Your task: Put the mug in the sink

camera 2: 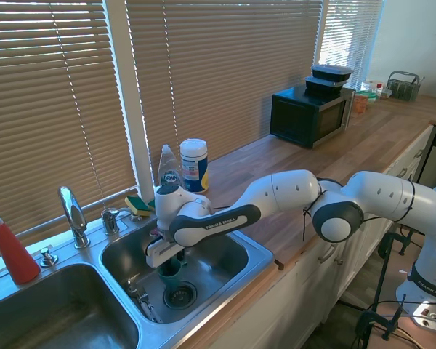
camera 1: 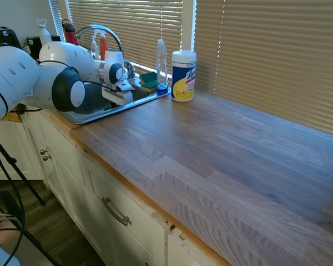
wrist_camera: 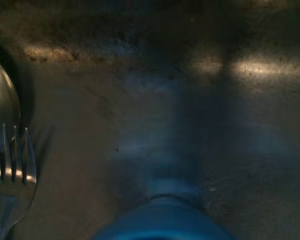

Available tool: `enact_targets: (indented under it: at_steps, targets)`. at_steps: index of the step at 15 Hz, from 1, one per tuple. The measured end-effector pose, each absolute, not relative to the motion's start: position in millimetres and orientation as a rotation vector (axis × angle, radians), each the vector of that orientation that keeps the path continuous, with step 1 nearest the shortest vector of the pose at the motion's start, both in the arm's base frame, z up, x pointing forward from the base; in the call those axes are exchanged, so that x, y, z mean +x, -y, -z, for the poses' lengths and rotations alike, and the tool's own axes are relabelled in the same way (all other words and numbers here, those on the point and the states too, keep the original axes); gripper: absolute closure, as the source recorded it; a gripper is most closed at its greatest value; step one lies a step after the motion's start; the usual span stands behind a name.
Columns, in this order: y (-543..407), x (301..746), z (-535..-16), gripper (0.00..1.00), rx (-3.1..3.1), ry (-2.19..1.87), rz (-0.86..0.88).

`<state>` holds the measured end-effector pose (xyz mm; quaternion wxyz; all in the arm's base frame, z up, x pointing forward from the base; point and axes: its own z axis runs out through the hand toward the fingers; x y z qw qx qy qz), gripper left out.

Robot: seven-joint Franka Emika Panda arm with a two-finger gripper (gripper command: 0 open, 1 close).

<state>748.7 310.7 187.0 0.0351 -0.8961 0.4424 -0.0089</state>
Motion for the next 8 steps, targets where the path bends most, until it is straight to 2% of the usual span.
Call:
enact_targets:
  at_steps: [8]
  targets:
    - [-303, 757, -270, 0.00, -2.757, -1.360, 0.127]
